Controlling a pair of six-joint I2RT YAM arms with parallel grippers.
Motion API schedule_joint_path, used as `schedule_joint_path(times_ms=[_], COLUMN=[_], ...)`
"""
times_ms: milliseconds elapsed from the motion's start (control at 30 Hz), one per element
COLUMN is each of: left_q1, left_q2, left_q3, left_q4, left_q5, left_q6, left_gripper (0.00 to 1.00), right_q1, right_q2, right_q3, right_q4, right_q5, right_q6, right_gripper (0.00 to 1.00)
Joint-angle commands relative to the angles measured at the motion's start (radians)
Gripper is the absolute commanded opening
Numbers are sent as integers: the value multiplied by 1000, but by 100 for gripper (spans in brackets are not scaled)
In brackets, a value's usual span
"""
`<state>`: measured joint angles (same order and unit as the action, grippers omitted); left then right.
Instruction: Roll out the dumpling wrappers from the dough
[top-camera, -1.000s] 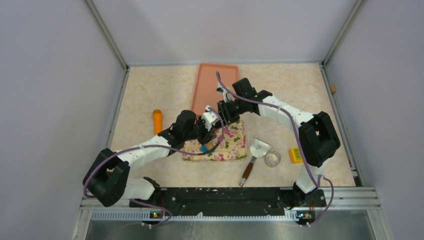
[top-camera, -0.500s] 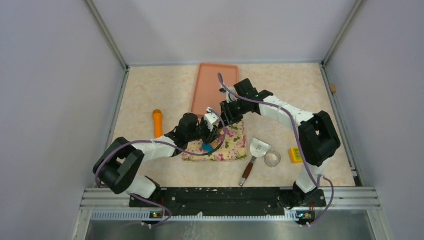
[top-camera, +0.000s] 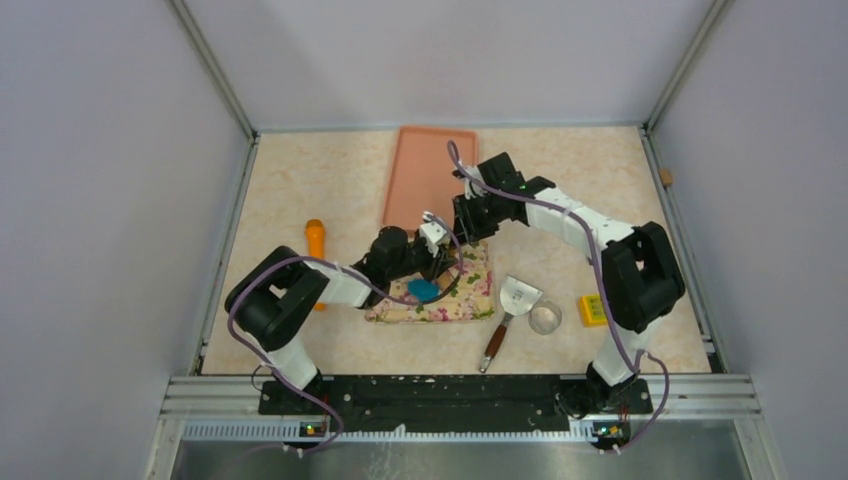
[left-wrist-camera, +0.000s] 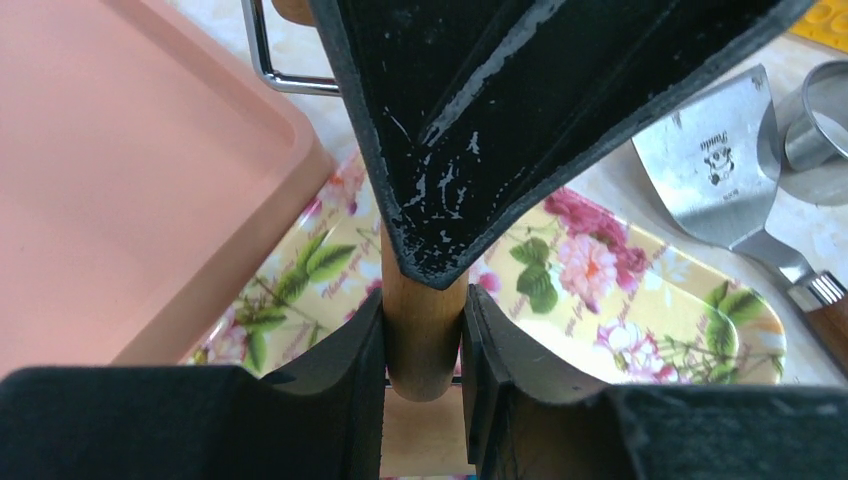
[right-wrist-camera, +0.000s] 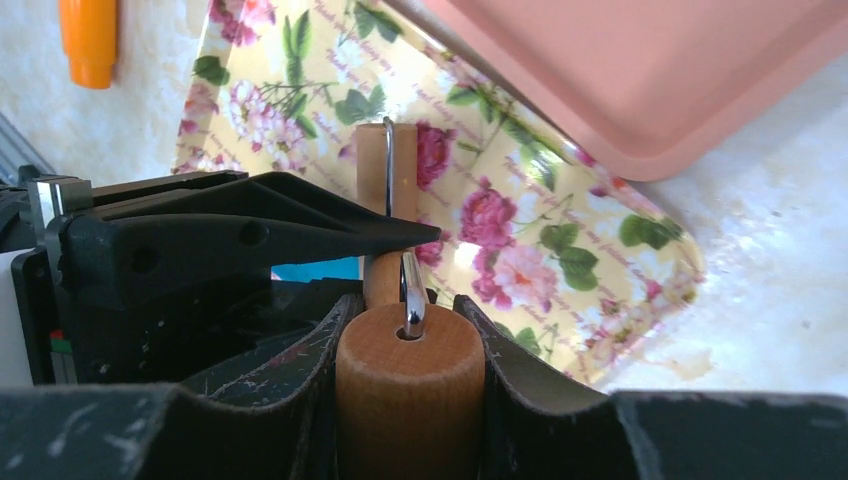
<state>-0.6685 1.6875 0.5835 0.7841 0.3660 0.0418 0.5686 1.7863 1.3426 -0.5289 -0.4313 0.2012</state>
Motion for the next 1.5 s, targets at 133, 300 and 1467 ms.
schedule_joint_path(times_ms=[133, 300, 1467], left_q1=[-53, -53, -26], left_q2=[121, 44, -172], left_q3=[215, 288, -83], left_q4=[-178, -297, -363], left_q5=[17, 33, -55], left_q6=[-29, 2, 77], left_gripper=[0, 0, 0], right_q1=[-12, -27, 106], right_q2=[-51, -164, -56], right_q3=[-35, -5, -142], right_q4=[-15, -48, 100], right_q5=[159, 43, 53], right_q6=[-125, -159, -106], right_gripper=[0, 0, 0])
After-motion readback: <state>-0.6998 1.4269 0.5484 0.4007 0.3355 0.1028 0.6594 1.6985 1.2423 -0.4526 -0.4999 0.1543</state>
